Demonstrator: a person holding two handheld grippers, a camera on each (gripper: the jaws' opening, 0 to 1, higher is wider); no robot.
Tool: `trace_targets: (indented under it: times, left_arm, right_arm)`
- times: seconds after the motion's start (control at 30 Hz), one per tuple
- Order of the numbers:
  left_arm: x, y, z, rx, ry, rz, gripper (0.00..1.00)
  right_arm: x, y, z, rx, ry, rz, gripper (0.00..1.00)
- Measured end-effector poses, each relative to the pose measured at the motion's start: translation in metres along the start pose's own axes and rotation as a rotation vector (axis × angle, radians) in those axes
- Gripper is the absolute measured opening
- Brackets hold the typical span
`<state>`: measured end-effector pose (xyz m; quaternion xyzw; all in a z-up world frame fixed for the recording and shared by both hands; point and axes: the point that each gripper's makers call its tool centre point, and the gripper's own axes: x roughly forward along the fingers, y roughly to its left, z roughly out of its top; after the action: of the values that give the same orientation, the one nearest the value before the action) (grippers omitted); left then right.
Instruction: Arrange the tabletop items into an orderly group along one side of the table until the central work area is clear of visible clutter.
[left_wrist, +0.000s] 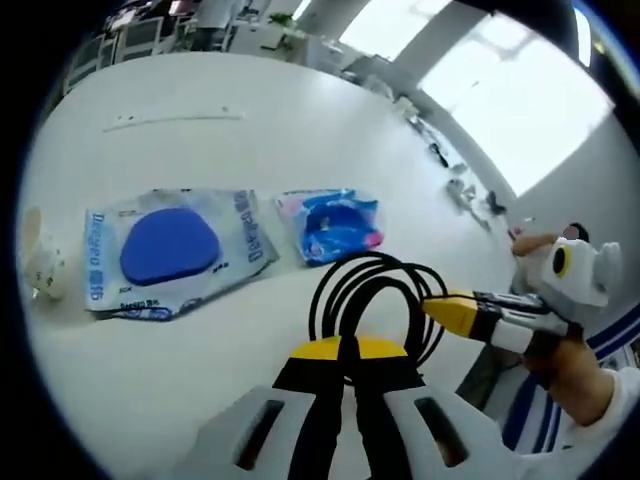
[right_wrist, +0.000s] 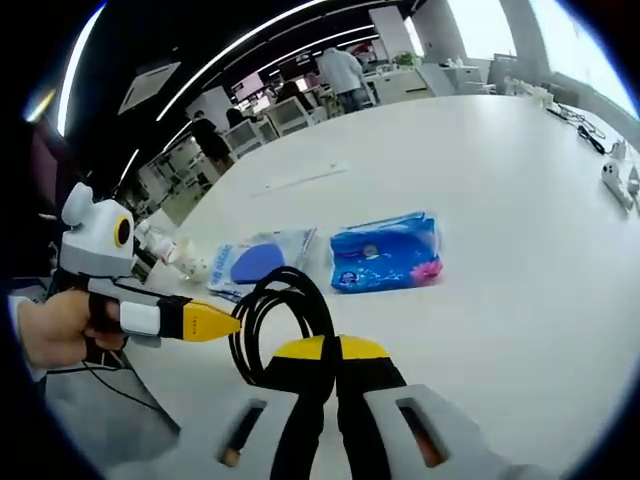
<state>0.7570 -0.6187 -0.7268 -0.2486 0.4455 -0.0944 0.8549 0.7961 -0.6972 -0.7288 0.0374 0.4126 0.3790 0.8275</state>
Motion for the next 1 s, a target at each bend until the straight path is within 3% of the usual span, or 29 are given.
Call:
trace_targets:
  times: [0.53, 1.0]
  left_arm:
    - [0.032, -0.001, -0.007, -0.021, 0.05, -0.001, 0.0]
    - [0.051, 0.01, -0.015, -0.058, 0.09, 0.017, 0.0]
  right_arm:
    - [0.007, -0.025, -0.014, 0.015, 0.043, -0.022, 0.0]
    - [0.031, -0.042, -0.025, 0.012, 0.099, -0.01, 0.0]
